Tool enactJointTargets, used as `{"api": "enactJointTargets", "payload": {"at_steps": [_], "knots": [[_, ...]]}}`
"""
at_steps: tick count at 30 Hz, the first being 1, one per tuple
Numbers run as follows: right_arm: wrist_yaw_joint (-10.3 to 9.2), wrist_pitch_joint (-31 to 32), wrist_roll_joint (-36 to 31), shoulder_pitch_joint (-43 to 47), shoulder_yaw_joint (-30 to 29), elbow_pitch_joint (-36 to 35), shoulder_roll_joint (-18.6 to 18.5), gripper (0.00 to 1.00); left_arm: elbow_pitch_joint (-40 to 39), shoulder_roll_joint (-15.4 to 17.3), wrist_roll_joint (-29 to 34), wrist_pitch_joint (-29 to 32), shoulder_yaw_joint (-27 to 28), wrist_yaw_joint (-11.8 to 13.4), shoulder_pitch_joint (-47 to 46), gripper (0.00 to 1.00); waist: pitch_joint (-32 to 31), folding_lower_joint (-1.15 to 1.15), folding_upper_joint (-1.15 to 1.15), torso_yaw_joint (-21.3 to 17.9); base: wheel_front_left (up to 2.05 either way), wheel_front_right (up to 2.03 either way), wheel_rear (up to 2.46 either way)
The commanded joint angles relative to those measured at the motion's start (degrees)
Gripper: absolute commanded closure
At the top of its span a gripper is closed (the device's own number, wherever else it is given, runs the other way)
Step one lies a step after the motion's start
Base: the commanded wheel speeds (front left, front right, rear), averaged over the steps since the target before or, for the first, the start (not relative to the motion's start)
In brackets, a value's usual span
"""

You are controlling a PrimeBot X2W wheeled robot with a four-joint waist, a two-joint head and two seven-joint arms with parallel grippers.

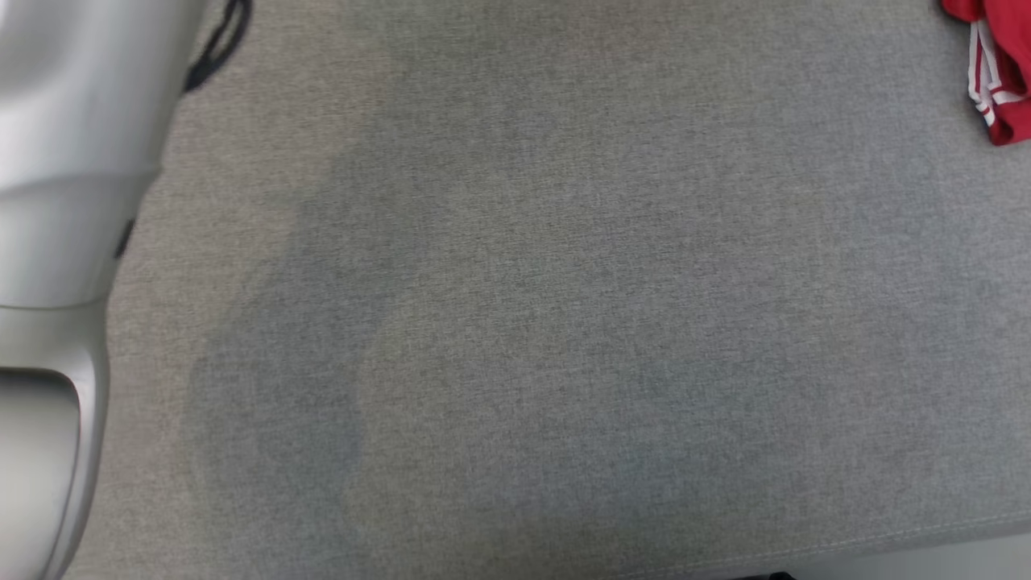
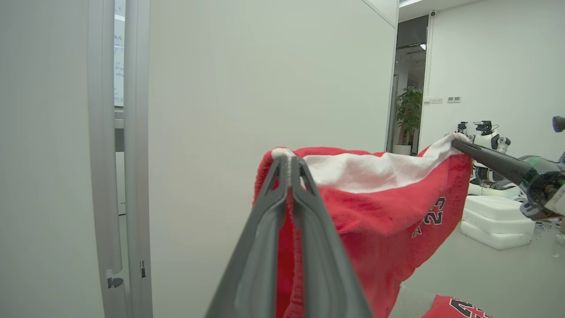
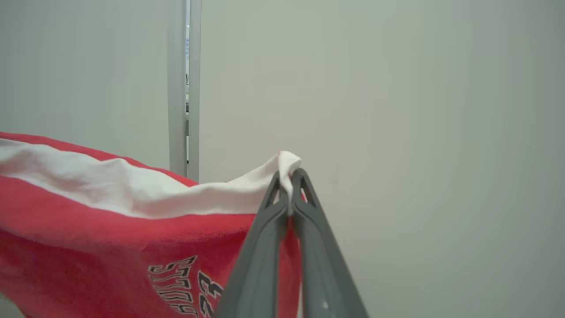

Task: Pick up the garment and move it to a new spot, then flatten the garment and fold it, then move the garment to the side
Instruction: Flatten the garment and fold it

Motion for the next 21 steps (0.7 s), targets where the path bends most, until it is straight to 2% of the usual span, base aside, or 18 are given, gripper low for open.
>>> {"api": "enactJointTargets", "payload": {"at_steps": [1, 6, 9, 14, 18, 21], "knots": [[-0.06, -0.3, 0.6, 1.3, 1.4, -0.5, 0.1, 1.0, 0.0, 0.9, -1.4, -1.4, -1.8, -0.3, 1.8, 1.0, 0.8, -0.01, 0.0, -1.3, 0.0, 0.0, 0.0], [-0.07, -2.2, 3.5, 9.6, 4.7, -3.3, -1.9, 1.0, -3.3, 5.4, -6.7, -4.7, -9.0, -0.2, 11.2, 1.0, -0.9, -0.01, 0.0, -0.4, 0.0, 0.0, 0.0], [-0.07, -4.3, 6.4, 18.8, 4.5, -6.1, -3.7, 1.0, -7.1, 9.1, -8.5, -5.6, -11.0, -0.2, 20.9, 1.0, -2.9, -0.01, 0.0, 0.5, 0.0, 0.0, 0.0], [-0.09, -6.5, 9.3, 38.4, 0.7, -10.6, -6.4, 1.0, -13.9, 11.9, -8.8, -5.7, -7.0, -0.2, 40.2, 1.0, -7.1, -0.01, 0.0, 2.2, 0.0, 0.0, 0.0], [-0.15, -7.2, 8.1, 54.7, -6.4, -14.5, -4.0, 1.0, -18.0, 12.4, -7.5, -5.7, -2.2, -0.1, 54.6, 1.0, -10.5, -0.01, 0.0, 2.4, 0.0, 0.0, 0.0], [-0.15, -7.2, 5.7, 66.3, -13.5, -18.6, 0.6, 1.0, -21.1, 11.8, -5.9, -5.8, 0.8, 0.0, 64.3, 1.0, -12.7, -0.01, 0.0, 2.3, 0.0, 0.0, 0.0]]}}
